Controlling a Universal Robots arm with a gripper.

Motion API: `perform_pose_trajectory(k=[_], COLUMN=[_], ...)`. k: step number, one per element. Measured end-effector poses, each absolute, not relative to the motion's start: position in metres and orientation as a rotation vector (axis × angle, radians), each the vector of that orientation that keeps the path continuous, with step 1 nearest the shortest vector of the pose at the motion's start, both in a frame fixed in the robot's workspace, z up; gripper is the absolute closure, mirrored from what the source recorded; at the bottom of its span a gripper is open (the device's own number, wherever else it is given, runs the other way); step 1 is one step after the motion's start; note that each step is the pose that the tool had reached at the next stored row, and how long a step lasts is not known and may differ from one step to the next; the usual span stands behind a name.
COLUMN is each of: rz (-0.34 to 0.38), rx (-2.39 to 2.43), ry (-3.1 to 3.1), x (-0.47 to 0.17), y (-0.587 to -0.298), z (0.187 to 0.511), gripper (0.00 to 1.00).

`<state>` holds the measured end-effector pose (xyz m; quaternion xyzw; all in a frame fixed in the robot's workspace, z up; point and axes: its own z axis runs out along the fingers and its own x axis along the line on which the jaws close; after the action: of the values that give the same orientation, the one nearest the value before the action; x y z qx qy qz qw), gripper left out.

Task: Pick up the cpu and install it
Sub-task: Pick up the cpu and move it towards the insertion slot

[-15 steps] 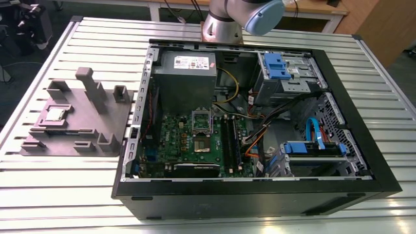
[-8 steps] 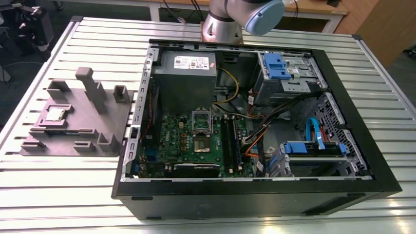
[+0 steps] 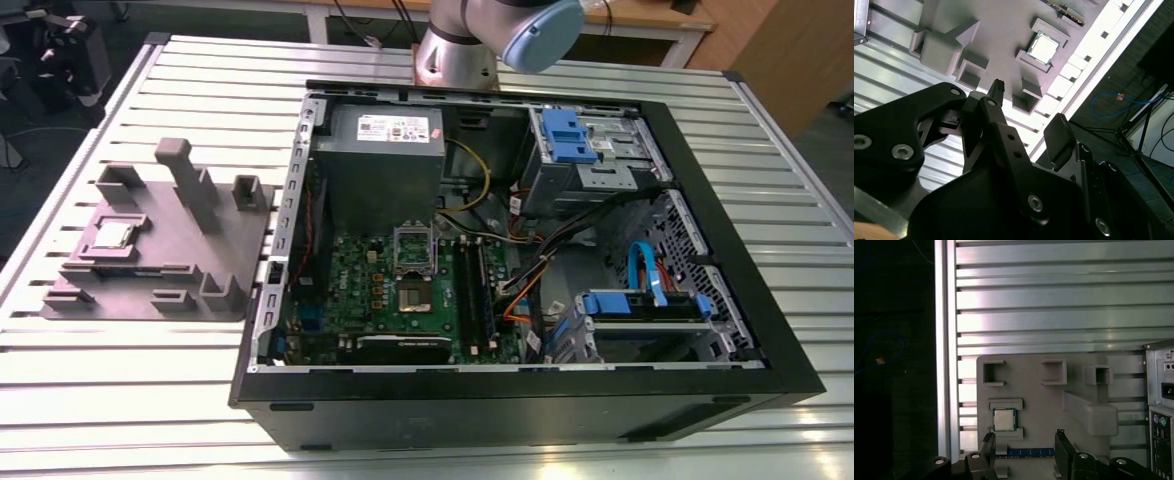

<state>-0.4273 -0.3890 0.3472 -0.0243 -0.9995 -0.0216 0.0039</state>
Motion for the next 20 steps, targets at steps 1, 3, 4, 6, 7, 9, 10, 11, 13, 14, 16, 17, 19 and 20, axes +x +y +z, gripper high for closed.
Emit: perform_pose_trajectory(k=[1, 3, 4, 6, 7, 9, 10, 11, 13, 14, 16, 17, 19, 20], rz=[-0.068, -0.068, -0.068, -0.068, -0.068, -0.068, -0.068, -0.068, -0.068, -0.068, -0.068, -0.068, -0.068, -0.068], rx=[-0.076, -0.076, -0.076, -0.076, -0.076, -0.076, -0.076, -0.076, -0.076, -0.076, -0.076, -0.076, -0.076, -0.076], ry=[-3.132, -3.132, -3.132, -3.132, -3.132, -3.132, -3.132, -3.132, -3.132, -3.132, -3.132, -3.132, -3.132, -3.132], x=[-0.4273, -0.4273, -0.4273, -0.4273, -0.4273, -0.4273, -0.4273, -0.4273, -0.4273, -0.4273, -0.4273, -0.4273, -0.4273, -0.4273], y=[-0.389, -0.389, -0.389, -0.389, -0.389, -0.389, -0.3889, -0.3889, -0.389, -0.389, -0.389, -0.389, -0.389, -0.3889], z=[0.347, 0.3463, 0.3461, 0.3457, 0.3454, 0.345, 0.3446, 0.3442, 0.3435, 0.3431, 0.3424, 0.342, 0.3411, 0.3406], gripper=[0.41, 0.41, 0.41, 0.41, 0.41, 0.41, 0.41, 0.41, 0.41, 0.41, 0.41, 0.41, 0.41, 0.41])
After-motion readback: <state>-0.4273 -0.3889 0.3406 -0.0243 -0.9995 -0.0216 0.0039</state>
